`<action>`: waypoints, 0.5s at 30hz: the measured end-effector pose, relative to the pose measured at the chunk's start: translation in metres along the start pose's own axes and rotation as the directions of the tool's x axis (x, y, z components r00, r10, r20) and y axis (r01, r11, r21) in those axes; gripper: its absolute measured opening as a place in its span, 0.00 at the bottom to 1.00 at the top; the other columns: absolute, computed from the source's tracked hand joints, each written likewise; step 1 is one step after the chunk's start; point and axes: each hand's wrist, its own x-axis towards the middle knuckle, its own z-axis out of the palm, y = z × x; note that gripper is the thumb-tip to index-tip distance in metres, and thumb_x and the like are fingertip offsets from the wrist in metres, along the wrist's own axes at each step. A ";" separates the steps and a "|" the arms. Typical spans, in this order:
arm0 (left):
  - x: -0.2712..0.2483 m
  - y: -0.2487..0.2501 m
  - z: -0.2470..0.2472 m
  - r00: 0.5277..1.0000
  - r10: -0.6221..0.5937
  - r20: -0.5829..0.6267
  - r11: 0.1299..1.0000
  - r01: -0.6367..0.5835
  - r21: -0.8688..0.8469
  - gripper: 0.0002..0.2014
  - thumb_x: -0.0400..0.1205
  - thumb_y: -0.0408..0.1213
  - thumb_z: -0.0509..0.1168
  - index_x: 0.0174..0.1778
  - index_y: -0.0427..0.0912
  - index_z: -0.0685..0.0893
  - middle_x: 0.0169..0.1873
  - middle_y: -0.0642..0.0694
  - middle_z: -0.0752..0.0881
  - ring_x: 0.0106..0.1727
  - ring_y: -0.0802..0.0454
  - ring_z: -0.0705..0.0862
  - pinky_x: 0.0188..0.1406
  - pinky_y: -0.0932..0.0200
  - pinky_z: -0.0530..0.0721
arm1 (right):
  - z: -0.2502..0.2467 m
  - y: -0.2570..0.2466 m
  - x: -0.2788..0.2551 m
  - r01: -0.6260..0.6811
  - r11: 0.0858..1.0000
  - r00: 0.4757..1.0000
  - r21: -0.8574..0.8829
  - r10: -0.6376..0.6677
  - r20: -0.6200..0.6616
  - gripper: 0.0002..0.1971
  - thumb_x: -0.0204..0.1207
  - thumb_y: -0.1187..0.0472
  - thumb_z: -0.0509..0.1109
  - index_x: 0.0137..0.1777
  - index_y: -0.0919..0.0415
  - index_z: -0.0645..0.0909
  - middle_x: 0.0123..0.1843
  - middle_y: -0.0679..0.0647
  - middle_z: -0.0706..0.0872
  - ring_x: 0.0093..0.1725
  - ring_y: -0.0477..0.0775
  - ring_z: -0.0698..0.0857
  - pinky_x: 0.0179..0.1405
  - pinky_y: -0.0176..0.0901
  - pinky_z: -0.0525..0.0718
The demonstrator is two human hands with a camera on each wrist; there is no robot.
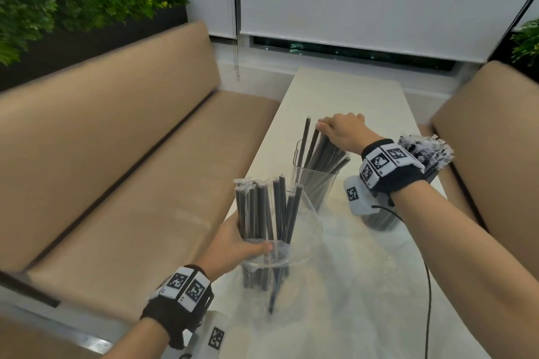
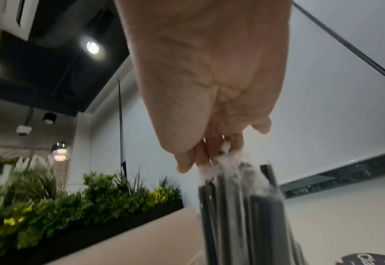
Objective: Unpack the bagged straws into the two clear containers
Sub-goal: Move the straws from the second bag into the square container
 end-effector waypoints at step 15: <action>-0.007 0.011 0.007 0.999 0.044 0.005 0.997 -0.044 -0.058 0.28 0.68 0.24 0.80 0.63 0.40 0.82 0.50 0.49 0.92 0.49 0.62 0.91 0.44 0.71 0.85 | 0.080 -0.082 -0.129 -0.111 0.444 0.989 0.889 -0.042 0.144 0.52 0.62 0.39 0.81 0.83 0.53 0.60 0.76 0.51 0.78 0.73 0.47 0.77 0.73 0.48 0.76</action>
